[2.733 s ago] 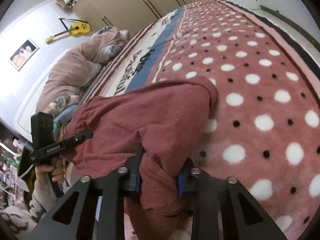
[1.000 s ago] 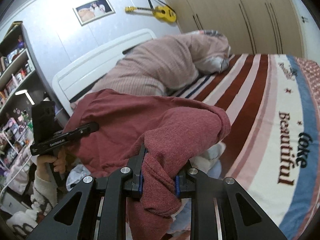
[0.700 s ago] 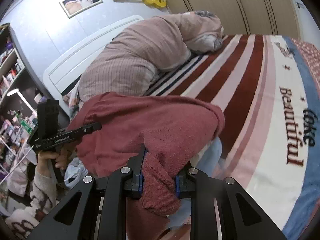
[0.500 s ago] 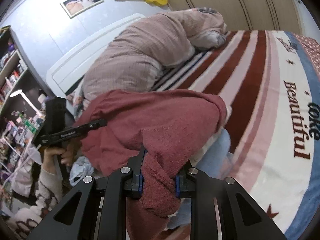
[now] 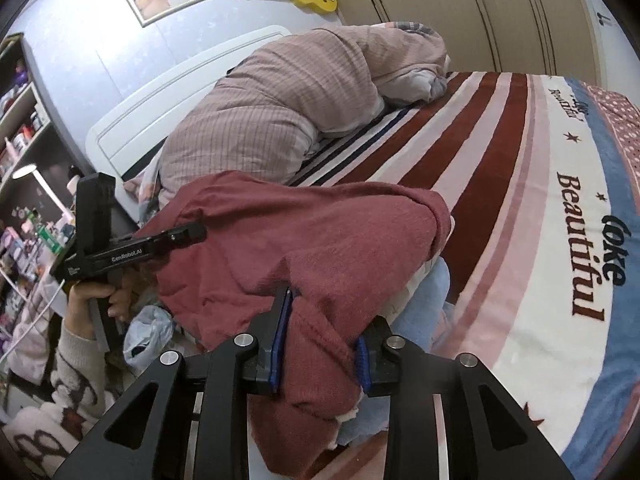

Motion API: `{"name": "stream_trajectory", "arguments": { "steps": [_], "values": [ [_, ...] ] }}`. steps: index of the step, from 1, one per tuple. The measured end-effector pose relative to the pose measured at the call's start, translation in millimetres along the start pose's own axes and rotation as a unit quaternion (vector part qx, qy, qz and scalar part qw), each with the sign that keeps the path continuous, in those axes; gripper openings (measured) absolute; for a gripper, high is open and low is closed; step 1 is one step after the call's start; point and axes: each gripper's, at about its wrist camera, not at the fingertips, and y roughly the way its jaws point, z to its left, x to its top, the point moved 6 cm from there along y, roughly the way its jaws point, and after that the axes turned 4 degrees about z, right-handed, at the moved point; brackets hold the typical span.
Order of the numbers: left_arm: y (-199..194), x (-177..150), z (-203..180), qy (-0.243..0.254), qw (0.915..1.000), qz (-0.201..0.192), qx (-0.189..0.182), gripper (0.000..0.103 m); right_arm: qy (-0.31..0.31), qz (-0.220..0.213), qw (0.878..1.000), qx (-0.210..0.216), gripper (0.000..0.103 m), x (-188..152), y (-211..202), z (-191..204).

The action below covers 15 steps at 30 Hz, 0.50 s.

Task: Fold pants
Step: 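Carry the pants with the right gripper onto the clothes pile and release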

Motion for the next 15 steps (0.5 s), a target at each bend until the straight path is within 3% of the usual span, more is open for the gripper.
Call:
{"name": "stream_trajectory", "arguments": {
  "steps": [4,9,11,15],
  "values": [
    [-12.1,6.8,-6.0,0.007,0.9998,-0.011,0.017,0.046,0.003,-0.003,1.000,0.000,0.030,-3.6,-6.7,-0.8],
    [-35.5,14.4,-17.2,0.018,0.9985,-0.035,0.037,0.054,0.005,-0.012,1.000,-0.001,0.035,-8.3,-20.7,-1.1],
    [-47.1,17.1,-24.9,0.021,0.9979,-0.046,0.042,0.063,0.005,-0.015,1.000,-0.004,0.037,-9.6,-26.6,-1.3],
    [-65.9,18.7,-50.1,0.027,0.9970,-0.066,0.031,0.065,0.007,-0.023,1.000,-0.011,0.044,-17.3,-39.3,-0.6]
  ]
}}
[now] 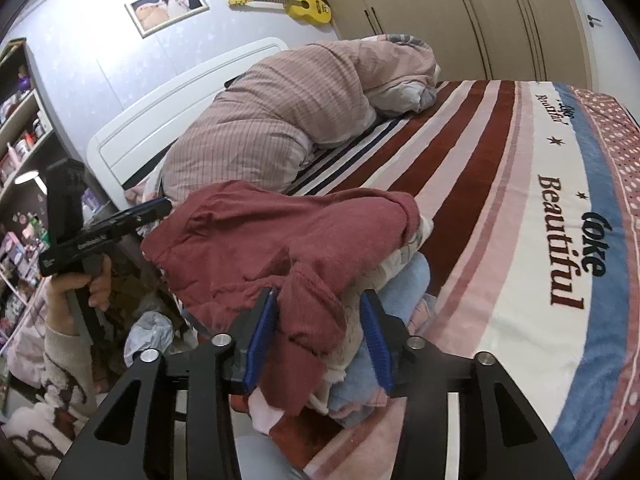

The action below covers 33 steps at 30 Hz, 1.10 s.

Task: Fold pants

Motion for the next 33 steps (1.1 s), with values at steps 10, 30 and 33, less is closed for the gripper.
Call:
{"name": "stream_trajectory", "arguments": {
  "steps": [10,30,33],
  "values": [
    [-51.6,-4.2,-104.1,0.043,0.9956,-0.083,0.004,0.087,0.000,-0.038,0.999,-0.033,0.059,-26.3,-53.1,-8.9],
    [-62.1,-51.9,-330.9,0.012,0.9778,-0.207,0.033,0.102,-0.090,-0.198,0.927,-0.307,0.102,-121.1,-250.2,-67.6],
    [-55.0,-54.1,-352.1,0.022,0.9782,-0.206,0.018,0.102,-0.081,-0.211,0.919,-0.322,0.102,-131.5,-266.5,-77.9]
  ]
}}
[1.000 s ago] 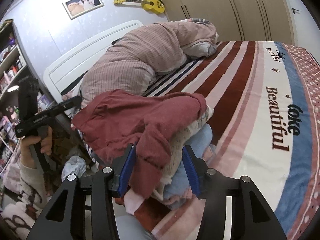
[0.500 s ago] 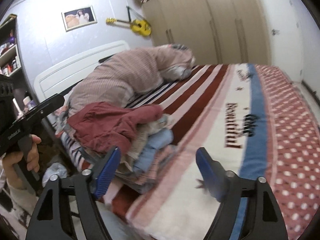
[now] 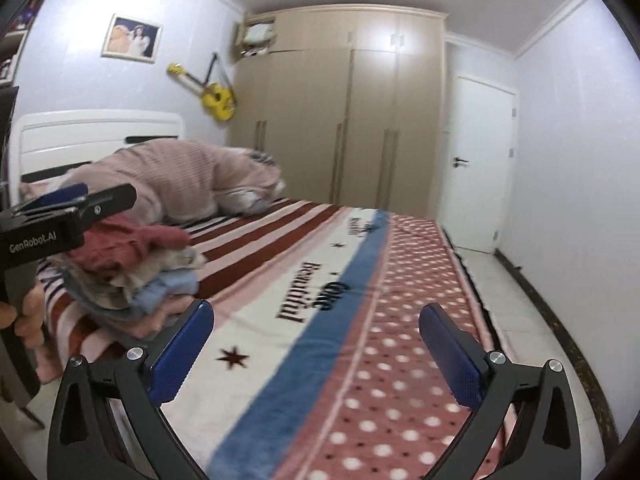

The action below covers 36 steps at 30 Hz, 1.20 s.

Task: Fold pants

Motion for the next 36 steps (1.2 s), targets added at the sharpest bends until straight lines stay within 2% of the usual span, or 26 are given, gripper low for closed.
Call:
{"name": "stream_trajectory", "arguments": {
  "steps": [6,20,36],
  "values": [
    [7.7,-3.6,-24.6,0.011,0.9999,0.005,-0.013,0.102,0.012,-0.006,1.000,-0.008,0.102,-3.9,-8.0,-16.0],
    [5.8,-11.8,-5.0,0.009,0.9999,0.008,0.003,0.102,0.017,-0.024,1.000,0.000,0.102,2.8,-16.3,-13.8],
    [-4.5,-14.9,-12.2,0.014,0.9999,0.007,-0.002,0.102,0.025,-0.032,0.999,0.004,0.102,4.1,-24.9,-20.7]
  ]
}}
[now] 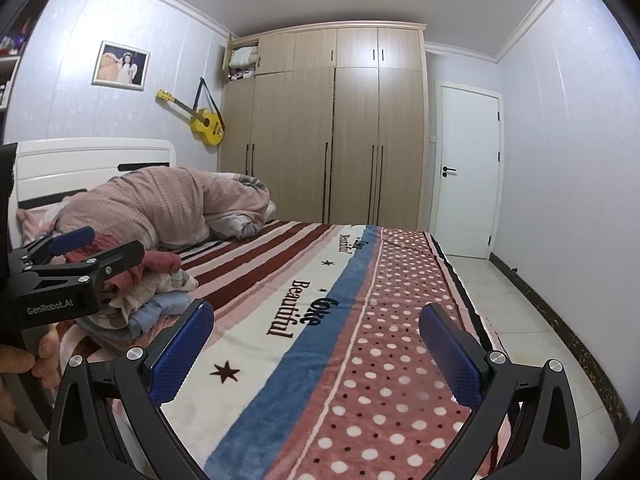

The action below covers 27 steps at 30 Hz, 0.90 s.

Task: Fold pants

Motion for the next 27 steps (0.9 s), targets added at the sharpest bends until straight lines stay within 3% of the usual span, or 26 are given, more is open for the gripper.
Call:
{"name": "stream_trajectory", "arguments": {
  "steps": [27],
  "values": [
    [-11.9,2.5,-7.9,0.004,0.9999,-0.007,-0.009,0.102,0.014,-0.001,1.000,-0.006,0.102,-4.4,-14.5,-12.0]
  ]
}}
